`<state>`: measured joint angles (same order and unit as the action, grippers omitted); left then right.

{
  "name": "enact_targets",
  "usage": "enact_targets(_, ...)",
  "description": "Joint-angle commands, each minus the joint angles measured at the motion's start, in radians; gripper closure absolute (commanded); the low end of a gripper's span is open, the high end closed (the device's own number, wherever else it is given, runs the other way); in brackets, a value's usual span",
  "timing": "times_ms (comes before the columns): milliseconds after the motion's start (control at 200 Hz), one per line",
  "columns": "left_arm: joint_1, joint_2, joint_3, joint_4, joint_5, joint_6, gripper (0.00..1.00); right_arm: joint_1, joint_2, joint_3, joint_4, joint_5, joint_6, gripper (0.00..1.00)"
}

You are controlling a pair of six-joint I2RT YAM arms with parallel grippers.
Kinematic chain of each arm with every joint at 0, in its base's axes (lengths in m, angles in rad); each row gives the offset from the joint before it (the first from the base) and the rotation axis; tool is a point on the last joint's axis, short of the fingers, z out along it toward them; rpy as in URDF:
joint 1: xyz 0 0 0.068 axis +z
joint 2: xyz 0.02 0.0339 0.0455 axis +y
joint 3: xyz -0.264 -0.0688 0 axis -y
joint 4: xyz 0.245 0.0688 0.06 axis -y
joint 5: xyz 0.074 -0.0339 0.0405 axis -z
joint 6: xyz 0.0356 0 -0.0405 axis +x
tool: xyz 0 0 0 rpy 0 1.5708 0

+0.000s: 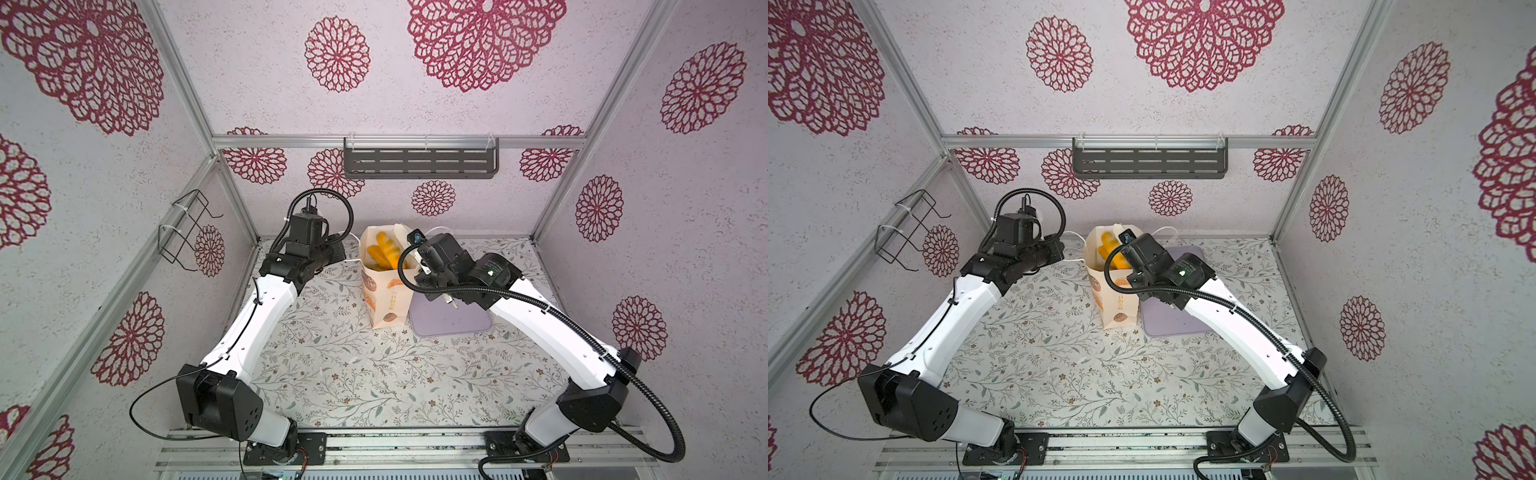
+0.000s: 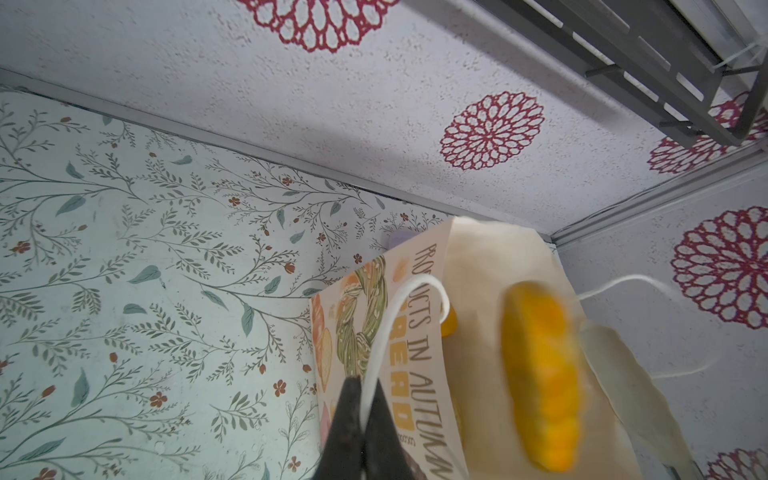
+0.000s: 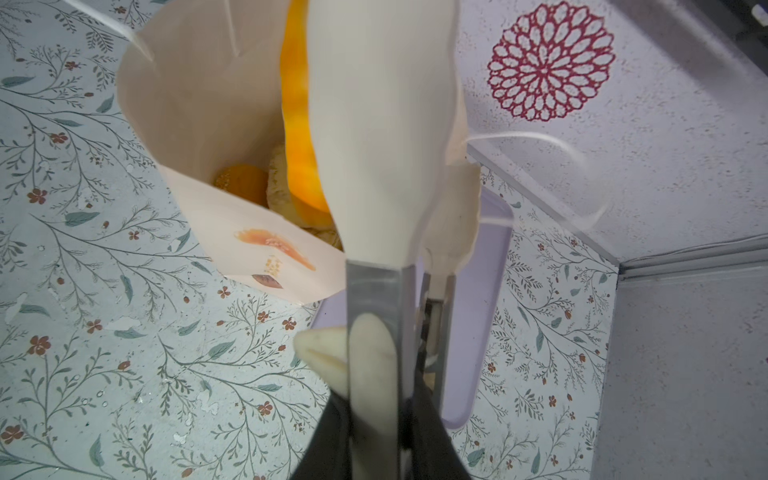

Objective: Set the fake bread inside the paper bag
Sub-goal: 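Lower the striped bun into the bag opening held by the left gripper, then open the tongs to release the striped bun inside the bag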

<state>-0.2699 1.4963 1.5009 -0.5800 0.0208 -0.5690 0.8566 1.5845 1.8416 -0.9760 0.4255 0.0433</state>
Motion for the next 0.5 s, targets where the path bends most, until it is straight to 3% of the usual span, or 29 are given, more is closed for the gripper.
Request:
enact_targets(0, 0.003, -0.023, 0.005, 0.017, 0.007, 0.008, 1.0, 0.005, -0.003, 0.011, 0.015, 0.039, -0.002, 0.79)
enact_targets(290, 0.004, -0.023, 0.004, 0.018, 0.004, 0.008, 1.0, 0.005, -0.012, -0.001, 0.037, 0.037, -0.002, 0.8)
enact_targets(495, 0.003, -0.021, 0.004, 0.017, 0.004, 0.007, 1.0, 0.005, -0.036, -0.001, 0.048, 0.042, -0.003, 0.88)
